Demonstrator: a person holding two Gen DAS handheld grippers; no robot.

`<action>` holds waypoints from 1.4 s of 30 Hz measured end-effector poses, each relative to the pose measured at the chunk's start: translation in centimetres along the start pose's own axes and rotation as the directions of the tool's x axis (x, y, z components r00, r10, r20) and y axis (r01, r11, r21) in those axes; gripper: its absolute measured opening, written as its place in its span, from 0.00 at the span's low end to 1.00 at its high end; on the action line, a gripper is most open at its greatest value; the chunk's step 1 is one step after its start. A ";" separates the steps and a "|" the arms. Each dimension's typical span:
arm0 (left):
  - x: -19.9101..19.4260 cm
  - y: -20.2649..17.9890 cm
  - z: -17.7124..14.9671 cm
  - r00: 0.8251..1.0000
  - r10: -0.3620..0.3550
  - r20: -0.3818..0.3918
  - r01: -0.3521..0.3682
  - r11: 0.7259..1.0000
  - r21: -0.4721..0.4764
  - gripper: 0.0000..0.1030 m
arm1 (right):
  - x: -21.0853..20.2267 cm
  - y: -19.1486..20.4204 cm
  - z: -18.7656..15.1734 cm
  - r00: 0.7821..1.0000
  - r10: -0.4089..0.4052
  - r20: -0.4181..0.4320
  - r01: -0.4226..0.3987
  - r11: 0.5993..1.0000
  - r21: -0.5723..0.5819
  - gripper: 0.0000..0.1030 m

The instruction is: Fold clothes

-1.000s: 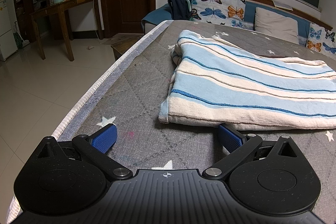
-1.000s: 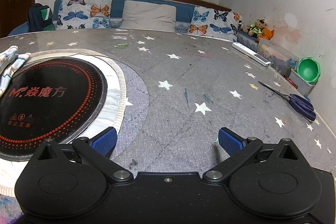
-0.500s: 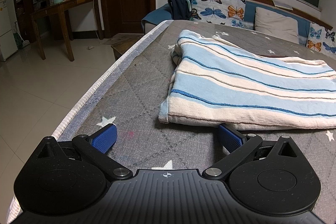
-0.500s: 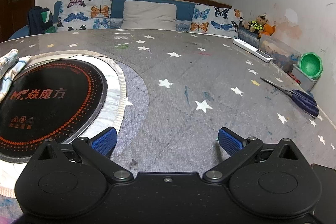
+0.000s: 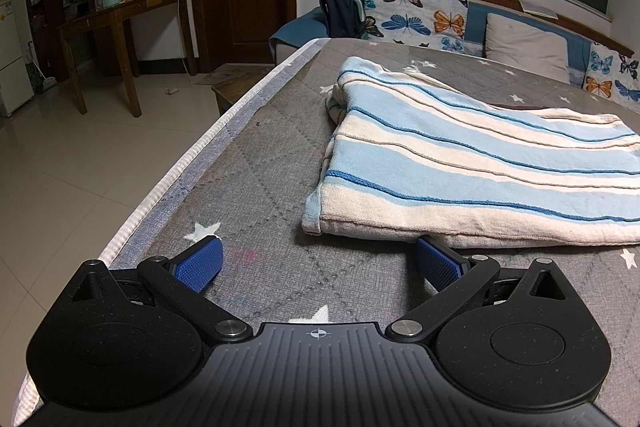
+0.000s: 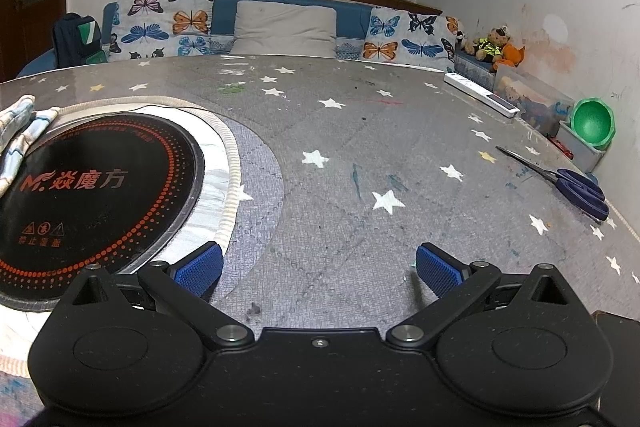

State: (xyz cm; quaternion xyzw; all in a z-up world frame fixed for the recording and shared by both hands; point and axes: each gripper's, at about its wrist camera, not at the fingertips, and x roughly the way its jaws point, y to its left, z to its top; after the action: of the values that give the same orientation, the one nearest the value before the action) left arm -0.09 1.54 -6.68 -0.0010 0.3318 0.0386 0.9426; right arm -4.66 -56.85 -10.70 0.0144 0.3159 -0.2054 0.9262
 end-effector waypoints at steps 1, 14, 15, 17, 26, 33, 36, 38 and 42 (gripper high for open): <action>0.0 0.0 0.0 1.000 0.000 0.000 0.000 1.000 0.000 1.00 | 0.0 0.0 0.0 1.000 0.000 0.000 0.000 1.000 0.000 1.00; 0.0 0.0 0.0 1.000 0.000 0.000 0.000 1.000 0.000 1.00 | -0.2 0.0 -0.3 1.000 -0.002 0.001 0.002 1.000 -0.003 1.00; 0.0 0.0 0.0 1.000 0.000 -0.001 0.000 1.000 0.000 1.00 | -0.1 0.0 -0.2 1.000 -0.001 0.001 0.001 1.000 -0.002 1.00; 0.0 0.0 0.0 1.000 0.000 -0.001 0.000 1.000 0.000 1.00 | -0.1 -0.1 -0.2 1.000 0.000 0.001 0.000 1.000 -0.001 1.00; 0.0 0.0 0.0 1.000 0.000 0.000 0.000 1.000 0.000 1.00 | 0.3 -0.7 -0.2 1.000 0.010 -0.005 -0.010 1.000 0.011 1.00; 0.0 0.0 0.0 1.000 0.000 0.000 0.000 1.000 0.000 1.00 | 0.5 -1.3 -0.2 1.000 0.019 -0.009 -0.019 1.000 0.022 1.00; 0.0 0.0 0.0 1.000 0.000 0.000 0.000 1.000 0.000 1.00 | 0.5 -1.3 -0.2 1.000 0.024 -0.011 -0.024 0.999 0.028 1.00; 0.0 0.0 0.0 1.000 0.000 0.000 0.000 1.000 0.000 1.00 | 0.0 -0.4 -0.3 0.999 0.034 -0.015 -0.033 0.999 0.040 1.00; 0.0 0.0 0.0 1.000 0.000 0.000 0.000 1.000 0.000 1.00 | 0.1 -0.8 -0.3 0.998 0.052 -0.023 -0.050 0.997 0.063 1.00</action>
State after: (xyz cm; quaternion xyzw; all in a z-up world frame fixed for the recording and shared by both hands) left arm -0.08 1.55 -6.70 -0.0009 0.3318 0.0384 0.9426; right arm -5.04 -57.58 -10.95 0.0539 0.3203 -0.1912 0.9263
